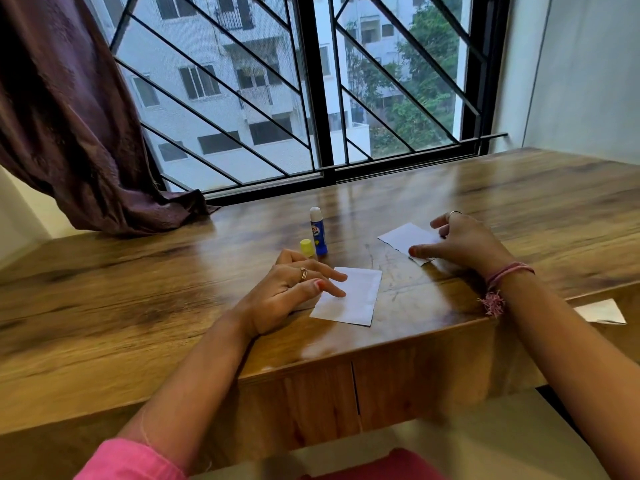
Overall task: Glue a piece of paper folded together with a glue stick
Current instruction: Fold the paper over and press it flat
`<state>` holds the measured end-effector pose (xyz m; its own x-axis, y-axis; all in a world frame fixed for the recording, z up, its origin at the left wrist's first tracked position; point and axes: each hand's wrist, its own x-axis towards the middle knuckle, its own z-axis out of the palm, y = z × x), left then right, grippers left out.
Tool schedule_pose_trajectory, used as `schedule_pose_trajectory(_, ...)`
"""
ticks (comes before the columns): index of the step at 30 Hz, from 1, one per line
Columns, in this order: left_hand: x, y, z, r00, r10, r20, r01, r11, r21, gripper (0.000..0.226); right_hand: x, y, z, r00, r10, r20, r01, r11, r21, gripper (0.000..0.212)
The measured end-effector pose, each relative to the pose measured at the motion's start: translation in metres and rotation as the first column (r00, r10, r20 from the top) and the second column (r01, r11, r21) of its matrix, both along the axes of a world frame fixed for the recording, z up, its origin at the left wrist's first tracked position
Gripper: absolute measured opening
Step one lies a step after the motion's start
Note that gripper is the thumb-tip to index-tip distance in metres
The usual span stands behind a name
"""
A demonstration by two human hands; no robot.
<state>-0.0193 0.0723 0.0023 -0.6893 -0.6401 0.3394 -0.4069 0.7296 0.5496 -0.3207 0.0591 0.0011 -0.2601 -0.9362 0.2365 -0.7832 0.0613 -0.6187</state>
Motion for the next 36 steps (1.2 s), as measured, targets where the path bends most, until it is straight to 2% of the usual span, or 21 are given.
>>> schedule_pose_trajectory(6,-0.002,0.002,0.001,0.986,0.002,0.167,0.002,1.000,-0.024,0.043,-0.005,0.000,-0.001,0.993,0.024,0.118,-0.025,1.000,0.011,0.070)
schedule_pose_trajectory(12,-0.003,0.008,0.002,0.968,0.031,0.247,-0.022,0.999,-0.037,0.043,-0.009,-0.003,-0.003,0.971,0.059,0.232,-0.057,0.998,-0.015,0.063)
schedule_pose_trajectory(17,-0.013,0.018,0.001,0.955,0.086,0.284,-0.057,0.992,-0.109,0.039,-0.009,-0.001,-0.002,0.958,0.088,0.274,-0.084,0.996,-0.027,0.063)
schedule_pose_trajectory(22,-0.024,0.025,0.000,0.930,0.153,0.335,-0.091,0.977,-0.194,0.049,-0.011,-0.002,-0.001,0.963,0.058,0.264,-0.031,0.994,-0.108,0.066)
schedule_pose_trajectory(28,-0.035,0.032,-0.004,0.914,0.233,0.333,-0.141,0.950,-0.279,0.072,-0.007,-0.001,0.002,0.975,0.040,0.219,-0.015,0.993,-0.117,0.043)
schedule_pose_trajectory(31,-0.040,0.033,-0.006,0.906,0.268,0.329,-0.156,0.932,-0.329,0.072,-0.007,-0.003,0.001,0.963,0.033,0.268,-0.004,0.994,-0.108,0.037)
schedule_pose_trajectory(34,-0.039,0.032,-0.008,0.915,0.264,0.304,-0.167,0.936,-0.310,0.073,-0.008,-0.005,-0.001,0.942,0.040,0.332,0.000,0.993,-0.120,0.028)
schedule_pose_trajectory(36,-0.039,0.031,-0.008,0.930,0.249,0.271,-0.176,0.948,-0.266,0.061,-0.008,-0.006,-0.001,0.922,0.057,0.384,-0.005,0.991,-0.136,0.026)
